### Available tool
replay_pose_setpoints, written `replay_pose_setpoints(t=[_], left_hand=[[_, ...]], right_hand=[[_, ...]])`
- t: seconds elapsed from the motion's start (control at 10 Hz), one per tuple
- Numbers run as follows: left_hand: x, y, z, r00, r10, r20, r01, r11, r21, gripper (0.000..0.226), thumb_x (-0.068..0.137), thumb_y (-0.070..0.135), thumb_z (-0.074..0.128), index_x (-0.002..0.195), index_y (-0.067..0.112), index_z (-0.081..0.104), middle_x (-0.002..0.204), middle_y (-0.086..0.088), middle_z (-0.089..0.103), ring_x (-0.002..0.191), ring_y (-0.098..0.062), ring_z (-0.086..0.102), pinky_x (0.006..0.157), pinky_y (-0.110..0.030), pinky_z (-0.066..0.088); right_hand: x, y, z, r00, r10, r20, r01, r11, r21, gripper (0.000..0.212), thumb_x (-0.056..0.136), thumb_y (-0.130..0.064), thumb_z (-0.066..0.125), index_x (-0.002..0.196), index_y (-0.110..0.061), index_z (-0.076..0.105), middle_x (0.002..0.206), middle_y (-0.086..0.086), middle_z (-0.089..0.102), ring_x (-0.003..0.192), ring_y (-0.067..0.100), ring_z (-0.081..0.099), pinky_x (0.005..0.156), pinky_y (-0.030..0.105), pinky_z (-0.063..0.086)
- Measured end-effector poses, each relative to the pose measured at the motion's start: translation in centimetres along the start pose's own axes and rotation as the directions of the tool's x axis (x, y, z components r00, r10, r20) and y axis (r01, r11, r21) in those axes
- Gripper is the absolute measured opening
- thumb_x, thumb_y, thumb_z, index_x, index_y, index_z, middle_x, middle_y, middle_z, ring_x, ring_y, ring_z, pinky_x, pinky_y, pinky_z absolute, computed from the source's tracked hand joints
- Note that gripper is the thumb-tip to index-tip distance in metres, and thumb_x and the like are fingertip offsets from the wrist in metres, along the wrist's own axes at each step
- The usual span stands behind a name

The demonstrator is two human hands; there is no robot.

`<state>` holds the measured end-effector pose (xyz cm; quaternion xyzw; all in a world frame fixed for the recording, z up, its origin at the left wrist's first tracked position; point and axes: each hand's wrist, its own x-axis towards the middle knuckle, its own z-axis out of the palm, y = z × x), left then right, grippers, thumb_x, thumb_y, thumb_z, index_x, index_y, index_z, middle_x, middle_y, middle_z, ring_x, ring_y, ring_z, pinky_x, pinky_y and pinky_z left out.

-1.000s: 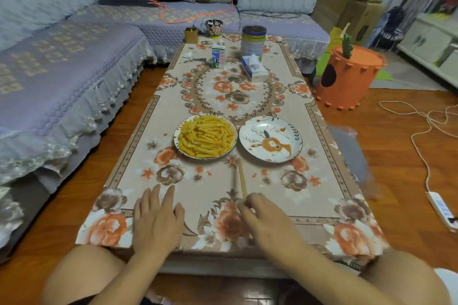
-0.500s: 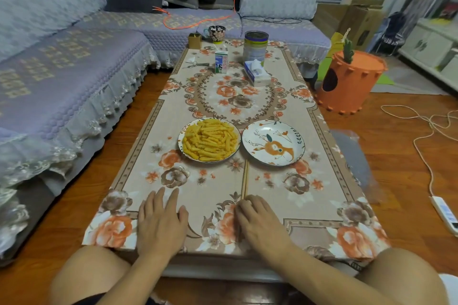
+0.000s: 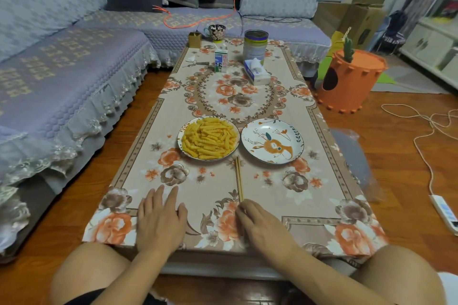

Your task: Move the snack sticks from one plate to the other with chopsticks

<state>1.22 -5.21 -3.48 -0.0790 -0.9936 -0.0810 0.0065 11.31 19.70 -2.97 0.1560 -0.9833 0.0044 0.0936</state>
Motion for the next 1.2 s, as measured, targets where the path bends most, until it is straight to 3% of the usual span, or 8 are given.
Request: replay_pose_setpoints(t=[0.2,0.3,0.4,0.5,0.6,0.7,1.1,1.2], left_hand=[[0.0,0.0,0.1,1.000,0.000,0.002,0.000,1.000,0.010,0.060,0.101,0.049,0.029,0.158,0.028,0.034,0.163,-0.007,0.034,0.152,-0.029,0.023,0.124,-0.047,0.017],[0.0,0.1,-0.1,1.000,-0.002,0.002,0.002,1.000,-0.003,0.060,0.102,0.049,0.031,0.158,0.028,0.033,0.164,-0.007,0.032,0.153,-0.028,0.021,0.124,-0.047,0.016],[0.0,0.1,0.0,1.000,0.004,-0.003,-0.004,1.000,0.000,0.060,0.103,0.049,0.030,0.159,0.028,0.032,0.164,-0.007,0.031,0.153,-0.028,0.020,0.124,-0.047,0.015],[0.0,0.0,0.1,1.000,-0.001,-0.003,0.001,1.000,0.002,0.060,0.102,0.050,0.030,0.158,0.028,0.032,0.164,-0.007,0.032,0.153,-0.028,0.021,0.124,-0.047,0.016],[0.1,-0.1,0.3,1.000,0.007,-0.003,-0.007,1.000,-0.004,0.061,0.101,0.050,0.028,0.158,0.027,0.034,0.163,-0.008,0.034,0.152,-0.030,0.023,0.124,-0.048,0.018],[0.1,-0.1,0.3,1.000,0.008,-0.001,-0.008,1.000,0.000,0.061,0.102,0.049,0.030,0.158,0.027,0.032,0.164,-0.008,0.032,0.153,-0.029,0.021,0.124,-0.047,0.017],[-0.1,-0.1,0.1,0.999,0.029,-0.033,-0.030,0.999,-0.015,0.060,0.102,0.050,0.030,0.159,0.028,0.031,0.164,-0.007,0.031,0.153,-0.028,0.020,0.125,-0.047,0.015],[0.0,0.0,0.1,0.999,0.028,-0.032,-0.028,1.000,-0.002,0.060,0.102,0.050,0.030,0.158,0.028,0.032,0.164,-0.007,0.031,0.153,-0.028,0.020,0.125,-0.047,0.016]], right_hand=[[0.6,0.3,0.2,0.999,0.043,-0.001,-0.043,0.999,0.034,0.055,0.073,-0.012,0.079,0.126,-0.004,0.066,0.121,0.010,0.062,0.112,0.025,0.062,0.093,0.034,0.057],[0.0,0.4,-0.1,0.997,0.071,0.000,-0.070,0.991,0.115,0.062,0.082,-0.018,0.071,0.141,-0.009,0.054,0.132,0.008,0.056,0.119,0.025,0.058,0.097,0.032,0.055],[-0.7,0.8,-0.9,0.997,0.071,-0.014,-0.068,0.981,0.179,0.057,0.101,-0.031,0.045,0.155,-0.014,0.037,0.149,0.008,0.044,0.136,0.024,0.043,0.115,0.034,0.041],[-1.0,1.2,-1.4,0.995,0.038,0.094,-0.054,0.983,0.177,0.068,0.108,-0.058,0.024,0.163,-0.018,0.021,0.164,0.005,0.027,0.152,0.021,0.022,0.128,0.031,0.012],[-1.2,1.6,-0.8,0.990,0.016,0.141,-0.042,0.983,0.180,0.078,0.105,-0.067,0.025,0.163,-0.016,0.021,0.167,0.007,0.022,0.155,0.023,0.019,0.127,0.032,0.009],[-1.4,1.7,-0.5,0.995,-0.024,0.092,0.005,0.981,0.195,0.071,0.107,-0.061,0.031,0.156,-0.010,0.037,0.160,0.009,0.035,0.148,0.024,0.034,0.121,0.035,0.035],[-0.1,1.9,-1.0,0.985,-0.119,0.129,0.089,0.972,0.218,0.068,0.102,-0.064,0.044,0.144,-0.012,0.054,0.149,0.005,0.050,0.148,0.021,0.032,0.117,0.040,0.042],[0.0,2.0,-3.1,1.000,0.007,-0.002,-0.006,0.952,0.306,0.063,0.104,-0.062,0.036,0.143,-0.017,0.055,0.147,0.003,0.051,0.144,0.018,0.037,0.116,0.040,0.043]])
